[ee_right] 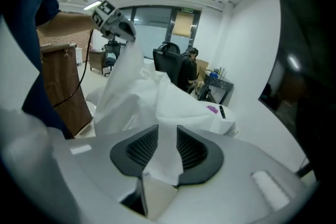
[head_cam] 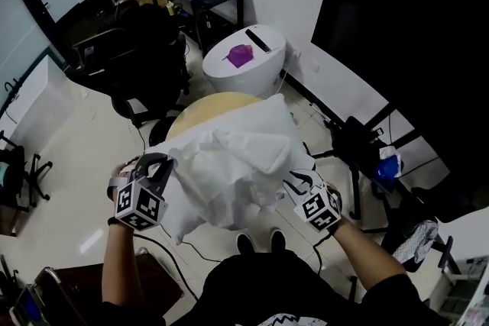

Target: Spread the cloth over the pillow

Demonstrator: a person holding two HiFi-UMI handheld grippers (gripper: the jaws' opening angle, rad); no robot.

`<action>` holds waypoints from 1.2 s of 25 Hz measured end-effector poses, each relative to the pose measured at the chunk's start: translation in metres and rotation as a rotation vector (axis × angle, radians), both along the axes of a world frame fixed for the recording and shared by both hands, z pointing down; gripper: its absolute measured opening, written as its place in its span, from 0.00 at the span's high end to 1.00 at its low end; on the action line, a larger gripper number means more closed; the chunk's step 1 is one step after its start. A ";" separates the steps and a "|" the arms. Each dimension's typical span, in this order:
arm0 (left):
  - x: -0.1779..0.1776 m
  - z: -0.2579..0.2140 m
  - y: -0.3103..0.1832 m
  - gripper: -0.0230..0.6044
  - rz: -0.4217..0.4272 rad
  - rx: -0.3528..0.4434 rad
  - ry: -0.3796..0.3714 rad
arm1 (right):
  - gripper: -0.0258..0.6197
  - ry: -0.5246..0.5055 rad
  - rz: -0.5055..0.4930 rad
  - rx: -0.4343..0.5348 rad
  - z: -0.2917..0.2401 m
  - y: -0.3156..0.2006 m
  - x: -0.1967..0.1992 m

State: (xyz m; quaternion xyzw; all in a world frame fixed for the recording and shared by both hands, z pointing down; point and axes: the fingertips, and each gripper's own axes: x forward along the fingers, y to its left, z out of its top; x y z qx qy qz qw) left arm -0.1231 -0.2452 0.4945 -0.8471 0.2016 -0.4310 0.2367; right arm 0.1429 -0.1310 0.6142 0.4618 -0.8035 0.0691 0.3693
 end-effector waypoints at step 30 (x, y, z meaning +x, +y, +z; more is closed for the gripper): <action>-0.008 0.024 -0.009 0.96 -0.051 -0.042 -0.019 | 0.94 0.164 0.027 -0.033 -0.013 -0.114 0.088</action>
